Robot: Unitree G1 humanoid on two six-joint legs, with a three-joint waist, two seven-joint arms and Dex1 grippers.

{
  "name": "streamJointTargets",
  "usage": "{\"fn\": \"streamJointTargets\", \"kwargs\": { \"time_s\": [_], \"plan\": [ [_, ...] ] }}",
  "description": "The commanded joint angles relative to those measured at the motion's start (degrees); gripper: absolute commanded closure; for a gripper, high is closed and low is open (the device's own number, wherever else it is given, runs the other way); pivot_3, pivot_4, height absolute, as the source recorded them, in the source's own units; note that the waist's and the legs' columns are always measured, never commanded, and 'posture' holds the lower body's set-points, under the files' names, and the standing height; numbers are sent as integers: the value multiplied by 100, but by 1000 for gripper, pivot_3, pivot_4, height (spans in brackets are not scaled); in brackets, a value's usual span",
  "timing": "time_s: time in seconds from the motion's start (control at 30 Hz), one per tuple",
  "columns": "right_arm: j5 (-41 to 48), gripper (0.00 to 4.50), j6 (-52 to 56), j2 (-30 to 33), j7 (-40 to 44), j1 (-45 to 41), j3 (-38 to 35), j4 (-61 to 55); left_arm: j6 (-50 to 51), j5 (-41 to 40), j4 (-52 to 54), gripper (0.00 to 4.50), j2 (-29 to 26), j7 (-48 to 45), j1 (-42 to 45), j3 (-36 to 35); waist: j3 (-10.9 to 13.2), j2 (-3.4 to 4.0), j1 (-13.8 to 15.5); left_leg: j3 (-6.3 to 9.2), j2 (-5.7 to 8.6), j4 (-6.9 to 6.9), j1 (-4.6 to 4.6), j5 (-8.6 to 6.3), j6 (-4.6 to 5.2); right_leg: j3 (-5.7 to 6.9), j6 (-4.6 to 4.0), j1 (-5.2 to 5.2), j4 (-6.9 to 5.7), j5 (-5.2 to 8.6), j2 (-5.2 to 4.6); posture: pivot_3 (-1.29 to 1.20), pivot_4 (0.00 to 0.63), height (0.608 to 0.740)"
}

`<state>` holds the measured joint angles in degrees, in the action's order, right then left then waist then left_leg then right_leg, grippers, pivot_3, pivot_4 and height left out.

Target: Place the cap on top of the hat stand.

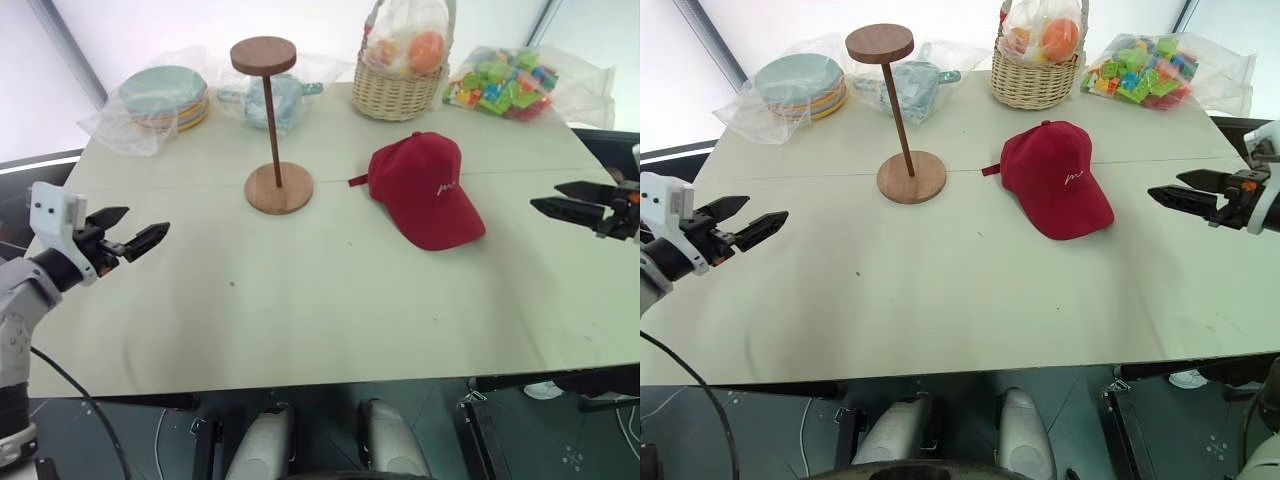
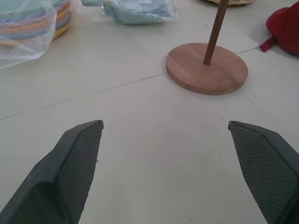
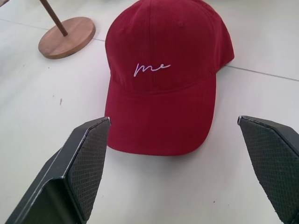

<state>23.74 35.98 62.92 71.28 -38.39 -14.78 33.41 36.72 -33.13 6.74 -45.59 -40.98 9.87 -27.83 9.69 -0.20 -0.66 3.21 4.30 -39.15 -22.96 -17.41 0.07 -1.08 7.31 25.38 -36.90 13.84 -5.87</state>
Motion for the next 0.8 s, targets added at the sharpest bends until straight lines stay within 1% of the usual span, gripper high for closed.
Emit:
{"fn": "streamJointTargets", "kwargs": {
  "time_s": [0.03,0.6,0.8],
  "plan": [
    [34,24,-96,67,-29,-118,-119,-122,-86,-44,48,0,-113,-13,112,-138,0,0,1,0,0,0,0,0,0,0,0,0,0,0,0,0,150,740],
    [-90,24,-352,-37,-275,-253,-59,-13,-188,3,-64,0,-232,-100,202,-183,0,0,-2,0,0,0,0,0,0,0,0,0,0,0,0,0,150,740],
    [-147,24,-433,-47,-314,-298,-21,42,-276,36,-230,0,-410,-196,313,-176,0,0,-3,0,0,0,0,0,0,0,0,0,-1,0,0,0,150,740]
  ]
}}
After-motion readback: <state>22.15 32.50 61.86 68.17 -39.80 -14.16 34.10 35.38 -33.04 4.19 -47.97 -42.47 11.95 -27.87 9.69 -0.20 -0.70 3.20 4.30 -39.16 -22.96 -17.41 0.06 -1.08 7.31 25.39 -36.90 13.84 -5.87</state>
